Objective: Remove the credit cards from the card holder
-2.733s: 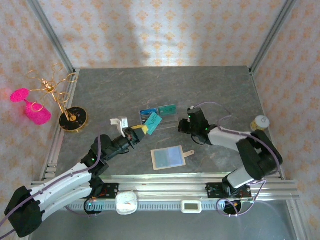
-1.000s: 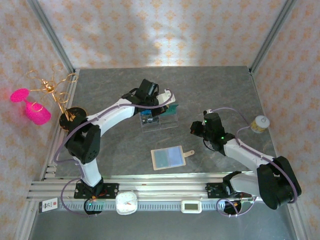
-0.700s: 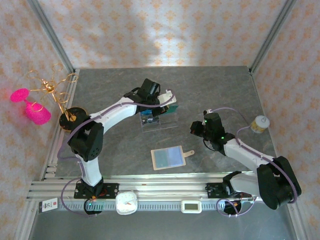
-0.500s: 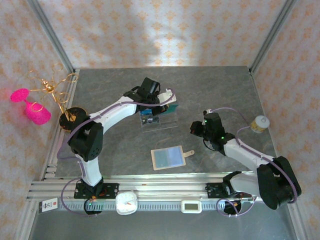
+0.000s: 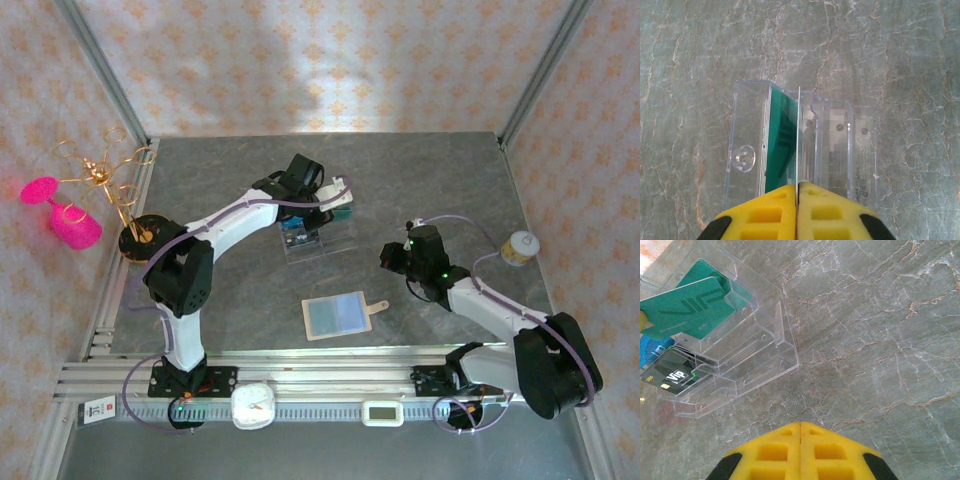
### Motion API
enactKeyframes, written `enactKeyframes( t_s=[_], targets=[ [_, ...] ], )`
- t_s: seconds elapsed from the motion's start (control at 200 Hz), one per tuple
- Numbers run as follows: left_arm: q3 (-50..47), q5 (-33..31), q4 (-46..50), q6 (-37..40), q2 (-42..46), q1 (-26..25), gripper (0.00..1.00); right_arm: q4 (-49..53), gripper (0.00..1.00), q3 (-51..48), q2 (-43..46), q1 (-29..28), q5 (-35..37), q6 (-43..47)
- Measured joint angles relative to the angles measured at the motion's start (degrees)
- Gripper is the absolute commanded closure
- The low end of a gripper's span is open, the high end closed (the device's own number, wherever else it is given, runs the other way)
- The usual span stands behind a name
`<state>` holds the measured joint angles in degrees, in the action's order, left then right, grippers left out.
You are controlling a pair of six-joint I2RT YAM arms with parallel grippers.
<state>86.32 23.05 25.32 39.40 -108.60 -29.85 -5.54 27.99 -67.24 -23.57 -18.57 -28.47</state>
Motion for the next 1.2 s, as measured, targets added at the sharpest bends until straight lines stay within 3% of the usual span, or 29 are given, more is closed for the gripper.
enactKeyframes(
  t_s=[0.085, 0.295, 0.496, 0.676, 0.871, 1.056, 1.201],
  targets=[
    [-0.02, -0.68, -0.09, -1.6, 0.02, 0.0, 0.75, 0.0, 0.87, 0.0, 0.02, 0.0, -0.57, 0.13],
    [-3.13, -0.96, -2.01, -5.16, 2.71, 0.02, 0.72, -0.07, 0.7, 0.0, 0.02, 0.0, -2.95, 1.01],
    [-6.8, -0.57, -6.82, -8.35, 6.88, 0.02, 0.72, -0.02, 0.71, 1.31, -1.9, -1.75, -4.24, 1.77],
    [-7.45, -0.98, -8.83, -9.99, 6.86, 0.02, 0.72, -1.99, 0.72, 7.28, -9.9, -4.44, -5.2, 2.01],
    [-11.56, -2.64, -14.08, -13.77, 9.14, 0.02, 0.73, -4.39, 0.8, 16.09, -18.8, -6.27, -5.51, 1.6],
    [-23.21, -5.75, -28.3, -25.68, 23.02, 0.02, 0.62, -5.27, 0.82, 22.95, -24.74, -7.08, -5.22, 1.09],
    [-33.51, -5.95, -42.27, -37.88, 34.07, -0.04, 0.62, -5.22, 0.83, 26.6, -28.7, -8.35, -4.57, 0.52]
  ],
)
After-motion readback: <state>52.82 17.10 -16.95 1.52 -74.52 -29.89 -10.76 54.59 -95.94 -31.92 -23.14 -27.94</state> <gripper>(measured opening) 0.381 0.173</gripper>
